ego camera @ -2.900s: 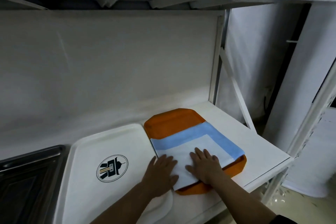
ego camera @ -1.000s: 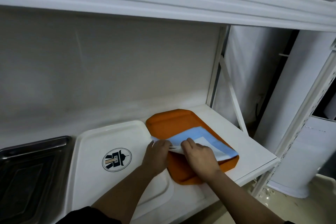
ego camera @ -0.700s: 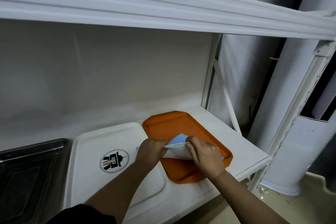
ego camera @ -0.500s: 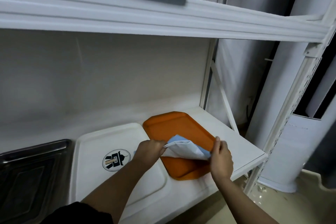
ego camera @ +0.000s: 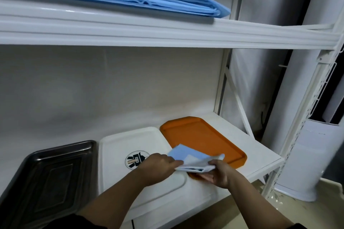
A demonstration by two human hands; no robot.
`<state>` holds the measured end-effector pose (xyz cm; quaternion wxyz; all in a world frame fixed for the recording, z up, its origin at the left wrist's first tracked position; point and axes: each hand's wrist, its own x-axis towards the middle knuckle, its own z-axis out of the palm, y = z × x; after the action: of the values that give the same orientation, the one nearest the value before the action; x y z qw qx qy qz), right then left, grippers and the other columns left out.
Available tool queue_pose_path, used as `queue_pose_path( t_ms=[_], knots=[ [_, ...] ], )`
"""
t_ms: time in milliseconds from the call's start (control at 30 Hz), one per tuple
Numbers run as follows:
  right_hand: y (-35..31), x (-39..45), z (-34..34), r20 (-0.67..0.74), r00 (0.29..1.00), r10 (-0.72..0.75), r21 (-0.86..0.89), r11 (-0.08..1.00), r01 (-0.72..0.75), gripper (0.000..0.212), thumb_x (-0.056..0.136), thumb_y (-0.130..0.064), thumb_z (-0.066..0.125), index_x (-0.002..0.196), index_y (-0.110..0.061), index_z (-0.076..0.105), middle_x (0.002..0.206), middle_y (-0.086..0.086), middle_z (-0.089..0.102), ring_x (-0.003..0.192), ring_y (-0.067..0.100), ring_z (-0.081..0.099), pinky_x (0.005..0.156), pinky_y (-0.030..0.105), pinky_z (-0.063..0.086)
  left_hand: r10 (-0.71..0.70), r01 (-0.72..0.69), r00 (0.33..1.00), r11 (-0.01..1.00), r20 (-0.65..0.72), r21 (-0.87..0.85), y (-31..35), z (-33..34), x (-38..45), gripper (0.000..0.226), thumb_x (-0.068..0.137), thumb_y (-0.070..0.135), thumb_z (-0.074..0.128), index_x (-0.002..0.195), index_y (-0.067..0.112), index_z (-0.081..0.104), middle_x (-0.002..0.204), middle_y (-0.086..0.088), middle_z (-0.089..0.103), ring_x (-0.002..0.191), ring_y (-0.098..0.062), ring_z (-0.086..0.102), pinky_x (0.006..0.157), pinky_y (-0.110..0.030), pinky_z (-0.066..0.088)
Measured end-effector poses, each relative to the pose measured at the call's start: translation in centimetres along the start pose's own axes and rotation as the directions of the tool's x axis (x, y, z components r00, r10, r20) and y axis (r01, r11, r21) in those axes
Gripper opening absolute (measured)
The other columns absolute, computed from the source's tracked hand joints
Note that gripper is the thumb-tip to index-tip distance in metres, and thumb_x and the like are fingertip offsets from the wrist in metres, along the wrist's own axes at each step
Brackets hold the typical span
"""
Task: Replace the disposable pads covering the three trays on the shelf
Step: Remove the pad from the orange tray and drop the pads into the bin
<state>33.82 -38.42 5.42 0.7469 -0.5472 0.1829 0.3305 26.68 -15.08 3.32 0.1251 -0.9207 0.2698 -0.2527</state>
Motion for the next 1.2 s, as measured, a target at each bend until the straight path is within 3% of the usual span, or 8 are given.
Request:
queue_pose_path(
  t_ms=[233, 367, 500, 600, 700, 767, 967, 1200],
  knots=[
    [1.3, -0.5, 3.8, 0.016, 0.967, -0.255, -0.297, 0.922, 0.248, 0.035, 0.094, -0.003, 0.039, 0.128, -0.013, 0.038, 0.094, 0.017, 0.059, 0.081, 0.030, 0.058, 0.067, 0.042, 0.049, 0.117, -0.114, 0.993, 0.990, -0.026, 0.083, 0.9, -0.2, -4.5, 0.040, 0.072, 0.022, 0.064, 0.111, 0.023, 0.061, 0.068, 0.006, 0.062, 0.048, -0.014, 0.056, 0.038, -0.016, 0.033],
    [1.4, -0.9, 6.3, 0.151, 0.955, -0.257, -0.323, 0.900, 0.293, 0.032, 0.093, -0.005, 0.046, 0.123, -0.015, 0.045, 0.102, 0.016, 0.062, 0.089, 0.031, 0.061, 0.073, 0.043, 0.052, -0.044, 0.048, 0.997, 0.997, 0.060, -0.067, 1.2, -0.4, -6.7, 0.042, 0.073, 0.043, 0.042, 0.111, 0.027, 0.047, 0.072, 0.011, 0.062, 0.053, -0.009, 0.059, 0.038, -0.016, 0.038],
    [0.9, -0.5, 9.0, 0.288, 0.913, -0.289, -0.292, 0.882, 0.371, 0.033, 0.091, -0.005, 0.047, 0.123, -0.013, 0.051, 0.112, 0.016, 0.065, 0.100, 0.033, 0.063, 0.082, 0.045, 0.054, -0.267, 0.333, 0.936, 0.884, 0.231, -0.327, 0.3, -2.6, -8.9, 0.065, 0.078, 0.066, 0.040, 0.132, 0.030, 0.035, 0.112, 0.010, 0.061, 0.094, -0.012, 0.062, 0.075, -0.024, 0.049],
    [0.3, -0.4, 10.0, 0.344, 0.897, -0.276, -0.295, 0.875, 0.383, 0.036, 0.089, -0.005, 0.048, 0.125, -0.011, 0.053, 0.115, 0.016, 0.067, 0.105, 0.035, 0.063, 0.087, 0.045, 0.053, -0.600, 0.647, 0.754, 0.605, 0.268, -0.465, -0.5, -3.1, -9.2, 0.040, 0.089, 0.058, 0.031, 0.122, 0.036, 0.036, 0.111, 0.014, 0.060, 0.092, -0.008, 0.060, 0.079, -0.025, 0.045],
    [-0.3, -0.5, 10.3, 0.392, 0.887, -0.245, -0.321, 0.867, 0.381, 0.037, 0.088, -0.007, 0.050, 0.125, -0.011, 0.056, 0.116, 0.014, 0.067, 0.108, 0.034, 0.063, 0.089, 0.045, 0.053, -0.777, 0.796, 0.292, -0.126, 0.558, -0.592, -2.0, -2.6, -8.2, 0.031, 0.097, 0.050, 0.035, 0.114, 0.026, 0.044, 0.120, 0.000, 0.060, 0.101, -0.017, 0.057, 0.092, -0.035, 0.046],
    [-0.7, -0.7, 10.5, 0.425, 0.875, -0.233, -0.333, 0.858, 0.390, 0.038, 0.087, -0.008, 0.051, 0.125, -0.011, 0.056, 0.117, 0.013, 0.067, 0.109, 0.033, 0.063, 0.092, 0.046, 0.051, -0.622, 0.662, 0.129, -0.525, 0.772, -0.534, -2.6, -2.3, -7.8, 0.051, 0.096, 0.055, 0.038, 0.130, 0.017, 0.041, 0.137, -0.008, 0.048, 0.118, -0.025, 0.050, 0.099, -0.038, 0.041],
    [-1.9, -1.7, 10.9, 0.490, 0.850, -0.195, -0.222, 0.914, 0.338, 0.027, 0.086, -0.006, 0.049, 0.110, -0.008, 0.061, 0.106, 0.013, 0.069, 0.095, 0.030, 0.065, 0.085, 0.042, 0.051, -0.368, 0.395, 0.241, -0.808, 0.898, -0.437, -2.0, -1.6, -8.0, 0.079, 0.079, 0.077, 0.044, 0.133, 0.020, 0.052, 0.127, -0.007, 0.061, 0.115, -0.025, 0.058, 0.096, -0.041, 0.045],
    [-2.4, -1.9, 9.8, 0.504, 0.846, -0.177, -0.148, 0.947, 0.286, 0.023, 0.085, -0.008, 0.046, 0.093, -0.009, 0.067, 0.096, 0.012, 0.071, 0.082, 0.026, 0.069, 0.077, 0.040, 0.051, -0.388, 0.189, 0.445, -0.841, 0.807, -0.508, -2.0, -2.4, -5.9, 0.061, 0.084, 0.061, 0.052, 0.121, 0.014, 0.063, 0.116, -0.013, 0.068, 0.110, -0.029, 0.063, 0.089, -0.039, 0.049]
  ],
)
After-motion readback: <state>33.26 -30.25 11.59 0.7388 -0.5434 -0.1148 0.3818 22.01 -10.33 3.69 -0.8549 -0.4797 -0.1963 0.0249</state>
